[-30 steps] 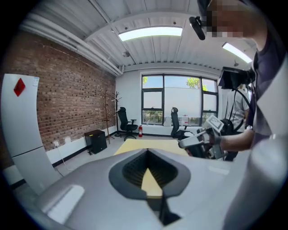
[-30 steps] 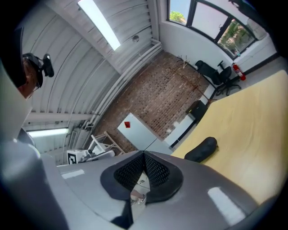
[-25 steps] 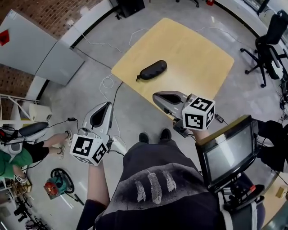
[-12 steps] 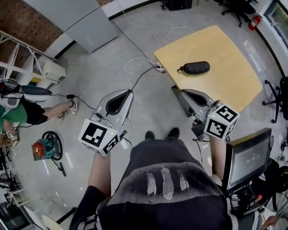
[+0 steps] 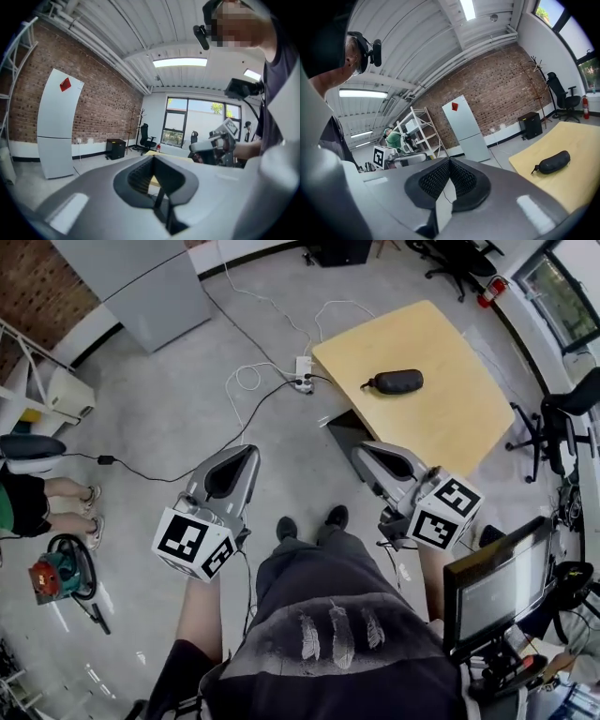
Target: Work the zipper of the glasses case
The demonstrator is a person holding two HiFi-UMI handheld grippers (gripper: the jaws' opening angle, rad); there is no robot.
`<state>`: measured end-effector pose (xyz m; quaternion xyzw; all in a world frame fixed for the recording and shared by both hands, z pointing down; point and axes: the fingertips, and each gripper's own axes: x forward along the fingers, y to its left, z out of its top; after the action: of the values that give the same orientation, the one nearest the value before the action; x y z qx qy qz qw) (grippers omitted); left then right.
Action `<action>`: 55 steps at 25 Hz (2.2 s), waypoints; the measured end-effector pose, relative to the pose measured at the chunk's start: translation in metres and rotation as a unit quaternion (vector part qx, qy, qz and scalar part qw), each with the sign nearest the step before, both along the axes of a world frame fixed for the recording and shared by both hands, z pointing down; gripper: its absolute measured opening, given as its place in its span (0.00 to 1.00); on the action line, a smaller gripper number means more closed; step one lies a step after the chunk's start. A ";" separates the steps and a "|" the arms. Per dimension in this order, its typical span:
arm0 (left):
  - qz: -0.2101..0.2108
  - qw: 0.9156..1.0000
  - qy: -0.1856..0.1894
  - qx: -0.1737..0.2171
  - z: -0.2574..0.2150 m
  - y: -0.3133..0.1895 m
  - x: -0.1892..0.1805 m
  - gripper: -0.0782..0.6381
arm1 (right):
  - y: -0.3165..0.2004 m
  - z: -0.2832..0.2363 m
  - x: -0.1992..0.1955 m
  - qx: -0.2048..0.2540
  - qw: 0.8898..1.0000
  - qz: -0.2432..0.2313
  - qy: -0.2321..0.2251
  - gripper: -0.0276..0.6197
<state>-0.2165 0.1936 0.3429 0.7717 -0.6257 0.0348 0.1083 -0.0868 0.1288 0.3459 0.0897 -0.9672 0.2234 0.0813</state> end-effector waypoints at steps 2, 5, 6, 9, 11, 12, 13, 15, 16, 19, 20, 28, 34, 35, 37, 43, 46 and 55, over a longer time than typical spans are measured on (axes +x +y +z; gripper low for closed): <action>0.016 1.000 -0.010 -0.008 0.013 -0.002 0.003 0.11 | 0.012 0.005 0.000 -0.001 1.000 0.013 0.017 0.05; 0.063 0.998 0.017 0.000 0.018 -0.012 0.020 0.11 | 0.024 0.011 0.008 0.000 0.998 0.039 0.052 0.05; 0.079 0.996 0.026 0.004 0.016 -0.014 0.025 0.11 | 0.026 0.010 0.010 0.000 0.997 0.049 0.060 0.05; 0.107 0.994 0.017 0.015 0.005 -0.015 0.040 0.11 | 0.031 0.006 0.016 -0.004 0.996 0.063 0.059 0.05; 0.119 0.993 0.009 0.021 -0.002 -0.012 0.058 0.11 | 0.036 0.003 0.026 -0.006 0.997 0.064 0.046 0.05; 0.124 0.992 0.009 0.022 -0.005 -0.009 0.069 0.11 | 0.039 0.000 0.034 -0.005 0.997 0.065 0.038 0.05; 0.127 0.992 0.010 0.023 -0.009 -0.007 0.078 0.11 | 0.042 -0.004 0.041 -0.002 0.998 0.064 0.028 0.05; 0.126 0.992 0.007 0.028 -0.018 -0.002 0.092 0.11 | 0.047 -0.016 0.053 0.008 0.998 0.063 0.008 0.05; 0.123 0.992 0.002 0.033 -0.022 -0.001 0.097 0.11 | 0.049 -0.023 0.058 0.014 0.998 0.063 -0.001 0.05; 0.119 0.991 -0.028 0.050 -0.036 0.002 0.120 0.09 | 0.055 -0.037 0.084 0.029 0.996 0.074 -0.026 0.05; 0.119 0.991 -0.037 0.057 -0.040 0.003 0.132 0.09 | 0.057 -0.039 0.096 0.032 0.996 0.079 -0.034 0.05; 0.111 0.989 -0.073 0.072 -0.055 0.030 0.209 0.09 | 0.069 -0.041 0.177 0.027 0.993 0.080 -0.087 0.05; 0.107 0.989 -0.086 0.056 -0.060 0.046 0.260 0.09 | 0.077 -0.044 0.238 0.008 0.989 0.084 -0.122 0.05; 0.114 0.988 -0.089 0.050 -0.063 0.047 0.269 0.09 | 0.076 -0.046 0.247 0.003 0.988 0.085 -0.126 0.05; 0.123 0.985 -0.110 0.045 -0.070 0.046 0.280 0.09 | 0.074 -0.047 0.254 -0.005 0.987 0.083 -0.136 0.05; 0.098 0.984 -0.143 0.045 -0.074 0.049 0.262 0.11 | 0.078 -0.043 0.233 -0.005 0.985 0.058 -0.163 0.05; 0.096 0.986 -0.132 0.041 -0.066 0.048 0.246 0.11 | 0.076 -0.041 0.223 0.004 0.987 0.067 -0.149 0.05; 0.120 0.987 -0.092 0.058 -0.069 0.093 0.191 0.11 | 0.130 -0.048 0.156 0.026 0.991 0.073 -0.105 0.05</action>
<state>-0.0252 0.2862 0.2742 0.8396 -0.5370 0.0819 0.0010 0.0691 0.2590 0.2982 0.1380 -0.9667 0.2119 -0.0399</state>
